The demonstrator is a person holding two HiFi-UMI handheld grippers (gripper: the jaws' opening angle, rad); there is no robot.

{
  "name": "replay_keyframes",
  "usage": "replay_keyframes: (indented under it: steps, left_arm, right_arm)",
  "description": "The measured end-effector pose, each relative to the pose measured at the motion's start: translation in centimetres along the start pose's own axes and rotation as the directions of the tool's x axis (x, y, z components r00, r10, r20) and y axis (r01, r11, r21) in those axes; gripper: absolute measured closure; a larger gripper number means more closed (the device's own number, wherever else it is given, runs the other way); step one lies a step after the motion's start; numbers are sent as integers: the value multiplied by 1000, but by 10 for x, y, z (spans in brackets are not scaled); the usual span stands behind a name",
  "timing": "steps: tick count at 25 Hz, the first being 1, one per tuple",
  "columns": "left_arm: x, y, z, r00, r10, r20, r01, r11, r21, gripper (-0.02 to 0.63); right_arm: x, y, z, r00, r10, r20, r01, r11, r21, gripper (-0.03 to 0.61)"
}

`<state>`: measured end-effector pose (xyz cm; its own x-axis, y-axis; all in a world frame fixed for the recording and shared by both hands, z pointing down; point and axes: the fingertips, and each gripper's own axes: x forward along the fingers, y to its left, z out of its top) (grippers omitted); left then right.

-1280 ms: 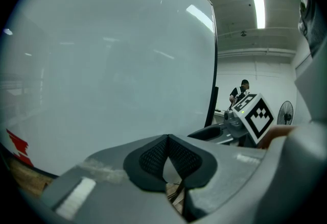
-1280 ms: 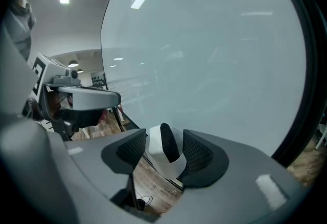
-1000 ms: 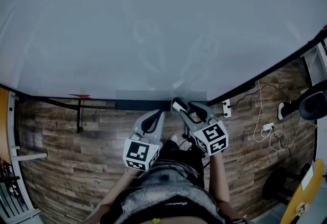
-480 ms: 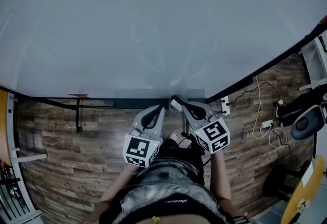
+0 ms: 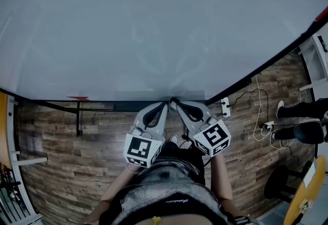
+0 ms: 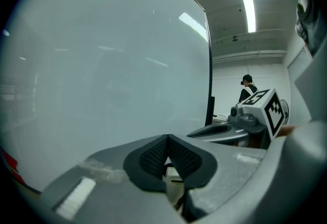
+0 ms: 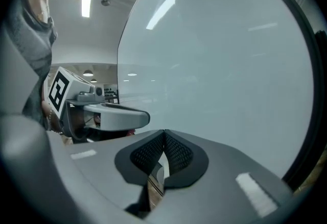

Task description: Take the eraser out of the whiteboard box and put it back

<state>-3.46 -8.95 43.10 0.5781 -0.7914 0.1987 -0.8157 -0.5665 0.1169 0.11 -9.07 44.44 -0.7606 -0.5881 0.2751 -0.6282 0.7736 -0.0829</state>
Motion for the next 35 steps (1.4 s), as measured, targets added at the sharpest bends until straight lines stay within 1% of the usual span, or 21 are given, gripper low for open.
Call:
replay_keyframes:
  steps: [4,6,19,21,25,30,32,35]
  left_arm:
    - [-1,-1,14,999,-4,41,4,1000,5,612]
    - [-1,-2,20,998,-5,57,4,1000,6,612]
    - [-9,-2,43,992,-11,126,10,1000,15,612]
    - [-11,-3,48,989,-16,146,13,1000,21,612]
    - [-16,-6,58,987,-9,162,9,1000,-2,612]
    - [-22,-7,73,981,-8,196,5,1000,15,612]
    - [-23,-6,76,979,-6,202,2,1000,21,612]
    - [-25,-5,79,979,-6,206,0,1000,29,612]
  right_arm:
    - [-3,6,25,996,2,87,0,1000,-17,575]
    - [-4,8,34,993,2,116,0,1000,-23,575]
    - [-10,15,55,983,-5,185,14,999,-51,575]
    - [-12,16,60,979,-13,204,24,998,-51,575]
    - [-17,17,73,967,-35,251,52,997,-61,575]
    - [-23,20,91,950,-65,305,94,992,-81,575]
    - [-24,21,95,947,-68,315,102,990,-92,575]
    - [-24,25,97,951,-67,300,99,991,-94,575]
